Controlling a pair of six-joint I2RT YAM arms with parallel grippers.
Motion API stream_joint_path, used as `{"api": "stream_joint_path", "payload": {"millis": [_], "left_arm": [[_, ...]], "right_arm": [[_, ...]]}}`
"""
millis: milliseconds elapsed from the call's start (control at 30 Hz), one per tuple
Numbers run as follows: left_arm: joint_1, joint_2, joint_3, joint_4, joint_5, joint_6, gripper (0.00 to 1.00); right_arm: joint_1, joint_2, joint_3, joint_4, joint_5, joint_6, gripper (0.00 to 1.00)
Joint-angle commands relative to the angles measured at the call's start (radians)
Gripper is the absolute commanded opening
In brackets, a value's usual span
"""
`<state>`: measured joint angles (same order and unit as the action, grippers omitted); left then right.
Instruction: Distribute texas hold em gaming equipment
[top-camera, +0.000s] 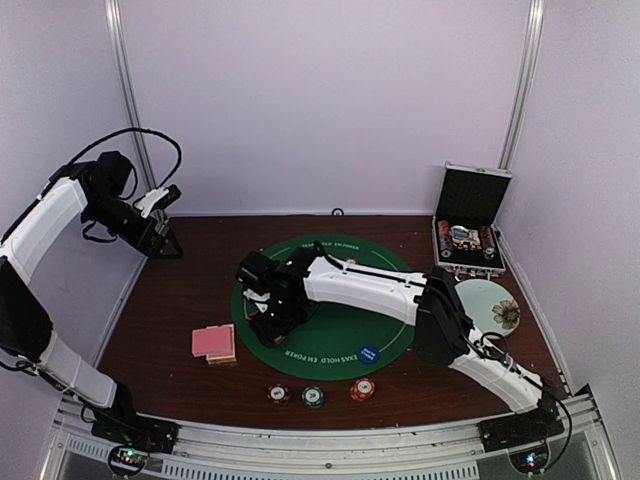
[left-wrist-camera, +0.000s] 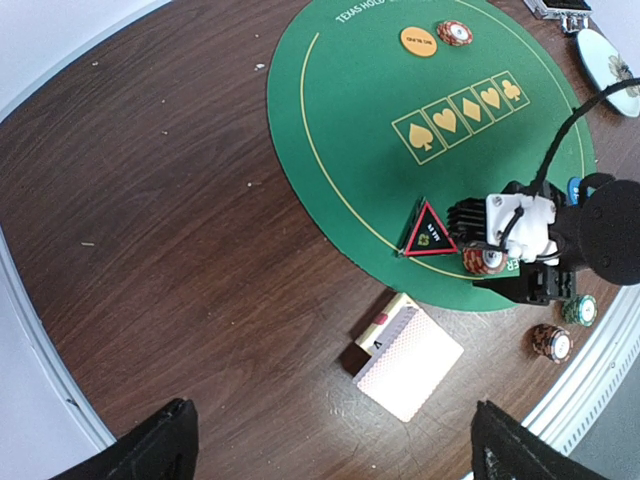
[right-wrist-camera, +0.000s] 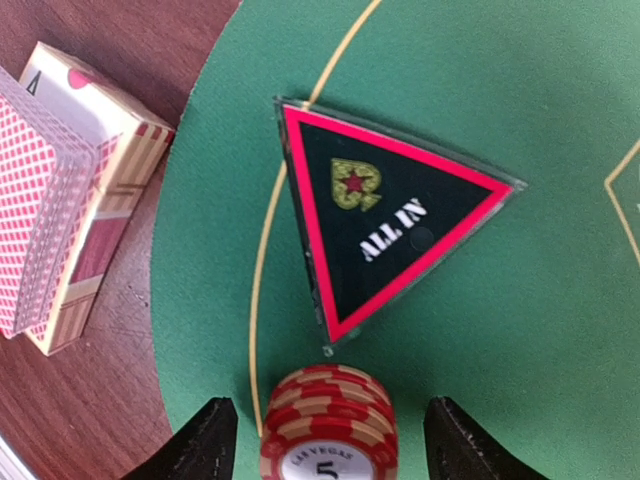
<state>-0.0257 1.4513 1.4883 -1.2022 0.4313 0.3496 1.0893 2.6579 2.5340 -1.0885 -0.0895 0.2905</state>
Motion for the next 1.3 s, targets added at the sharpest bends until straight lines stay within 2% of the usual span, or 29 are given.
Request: {"api": "stream_joint_path", "payload": {"millis": [0, 133, 367, 567, 767, 1267], "left_arm": [[0.007, -0.016, -0.005, 0.022, 0.012, 0.002, 0.98], [0.007, -0.017, -0.003, 0.023, 0.014, 0.002, 0.97], [0.007, -0.012, -0.004, 0.023, 0.014, 0.008, 0.98], [0.007, -0.004, 0.000, 0.023, 0.021, 0.008, 0.97], [0.007, -0.002, 0.006, 0.022, 0.024, 0.003, 0.98], [0.007, -0.012, 0.012, 0.011, 0.009, 0.010, 0.98]], "right_arm": [[-0.012, -0.149, -0.020, -0.044, 0.047, -0.015, 0.68], [-0.008, -0.318, -0.194, -0.047, 0.068, -0.011, 0.69], [0.009, -0.691, -0.735, -0.020, 0.064, 0.063, 0.73], [0.041, -0.869, -1.040, 0.011, 0.037, 0.165, 0.80], [0.078, -0.862, -1.119, 0.038, 0.013, 0.189, 0.87], [0.082, -0.747, -1.162, 0.127, -0.033, 0.168, 0.86]]}}
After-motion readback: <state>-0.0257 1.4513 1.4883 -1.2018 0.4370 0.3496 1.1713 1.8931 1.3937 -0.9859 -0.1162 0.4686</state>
